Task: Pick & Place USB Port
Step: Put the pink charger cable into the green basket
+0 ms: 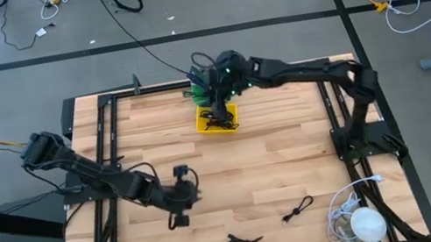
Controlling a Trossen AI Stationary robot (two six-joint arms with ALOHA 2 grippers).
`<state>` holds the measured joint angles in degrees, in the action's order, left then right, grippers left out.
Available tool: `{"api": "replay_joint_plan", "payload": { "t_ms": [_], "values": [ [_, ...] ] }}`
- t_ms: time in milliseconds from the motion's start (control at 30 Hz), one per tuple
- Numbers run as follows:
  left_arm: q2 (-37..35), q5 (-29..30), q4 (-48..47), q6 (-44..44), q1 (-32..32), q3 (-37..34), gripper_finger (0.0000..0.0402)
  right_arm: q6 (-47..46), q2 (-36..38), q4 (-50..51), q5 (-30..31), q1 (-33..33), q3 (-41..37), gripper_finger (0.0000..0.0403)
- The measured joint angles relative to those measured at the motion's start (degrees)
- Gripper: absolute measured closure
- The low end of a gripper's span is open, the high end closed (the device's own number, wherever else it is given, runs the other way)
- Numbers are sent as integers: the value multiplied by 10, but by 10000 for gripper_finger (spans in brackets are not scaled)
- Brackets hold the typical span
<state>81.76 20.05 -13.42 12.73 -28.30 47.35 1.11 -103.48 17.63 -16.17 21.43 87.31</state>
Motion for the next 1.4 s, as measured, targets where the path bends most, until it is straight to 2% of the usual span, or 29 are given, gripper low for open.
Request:
{"api": "replay_joint_plan", "payload": {
  "t_ms": [133, 233, 467, 633, 767, 1000, 1400],
  "values": [
    [0, -122, -48, 79, -38, 0, 317, -5, 31, 34, 13, -56, 0, 236],
    [0, -174, -52, 171, -85, 0, 317, -1, 38, 54, 58, -93, 0, 237],
    [26, -184, -32, 368, -186, 0, 317, 11, 40, 64, 137, -125, 0, 236],
    [75, -188, 24, 479, -224, 0, 317, 12, 40, 53, 153, -123, 0, 236],
    [113, -203, 80, 497, -234, 4, 316, 12, 40, 52, 153, -119, 0, 236],
    [150, -195, 26, 481, -233, 31, 316, 10, 40, 51, 153, -118, 0, 236],
    [186, -206, 27, 462, -232, 33, 316, 9, 39, 52, 153, -118, 0, 236]
  ]
}}
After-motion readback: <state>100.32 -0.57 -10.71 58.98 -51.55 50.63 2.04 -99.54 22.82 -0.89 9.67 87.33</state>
